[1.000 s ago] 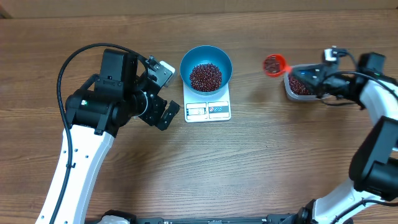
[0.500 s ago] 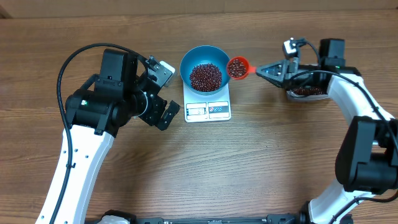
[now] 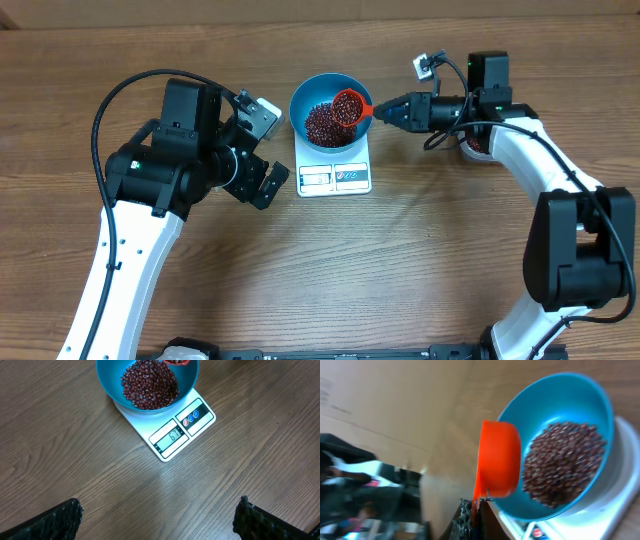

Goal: Scoop item into bowl and weigh 150g on scale
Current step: 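Carry the filled scoop left over the blue bowl, then tilt the red scoop to pour beans into the blue bowl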

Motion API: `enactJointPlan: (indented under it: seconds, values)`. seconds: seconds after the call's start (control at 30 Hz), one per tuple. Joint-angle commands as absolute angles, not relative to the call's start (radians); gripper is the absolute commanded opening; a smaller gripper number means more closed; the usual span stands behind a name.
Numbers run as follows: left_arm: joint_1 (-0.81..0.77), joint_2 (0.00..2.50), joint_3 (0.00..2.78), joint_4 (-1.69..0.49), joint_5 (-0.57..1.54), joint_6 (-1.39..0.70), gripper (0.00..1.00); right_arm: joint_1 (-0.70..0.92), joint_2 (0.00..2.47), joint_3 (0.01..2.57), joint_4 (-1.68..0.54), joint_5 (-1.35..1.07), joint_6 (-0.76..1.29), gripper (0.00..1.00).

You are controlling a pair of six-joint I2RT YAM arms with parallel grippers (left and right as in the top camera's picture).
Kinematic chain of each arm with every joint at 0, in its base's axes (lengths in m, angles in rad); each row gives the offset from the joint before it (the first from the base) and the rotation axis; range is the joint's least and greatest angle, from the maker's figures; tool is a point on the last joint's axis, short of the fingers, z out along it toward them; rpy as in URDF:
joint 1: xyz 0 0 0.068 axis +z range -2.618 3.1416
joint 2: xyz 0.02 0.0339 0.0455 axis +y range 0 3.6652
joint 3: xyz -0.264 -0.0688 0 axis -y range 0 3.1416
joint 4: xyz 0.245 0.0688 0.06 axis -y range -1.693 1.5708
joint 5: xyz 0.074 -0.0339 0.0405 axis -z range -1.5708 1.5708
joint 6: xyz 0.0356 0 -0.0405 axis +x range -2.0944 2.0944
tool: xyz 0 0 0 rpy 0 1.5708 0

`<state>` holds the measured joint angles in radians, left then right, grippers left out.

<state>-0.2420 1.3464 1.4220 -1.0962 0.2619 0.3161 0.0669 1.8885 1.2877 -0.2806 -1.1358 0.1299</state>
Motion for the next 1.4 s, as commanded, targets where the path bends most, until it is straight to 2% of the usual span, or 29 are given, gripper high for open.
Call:
enactJointPlan:
  seconds: [0.0, 0.37, 1.37]
  values:
    - [-0.242, 1.337, 1.443, -1.096, 0.281, 0.307, 1.00, 0.090, 1.895, 1.309, -0.267, -1.050, -0.040, 0.04]
    - [-0.242, 1.337, 1.443, -1.096, 0.281, 0.307, 1.00, 0.125, 1.895, 1.309, -0.259, -0.962, -0.292, 0.04]
    - [-0.242, 1.337, 1.443, -1.097, 0.281, 0.307, 1.00, 0.125, 1.893, 1.309, -0.147, -0.916, -0.402, 0.04]
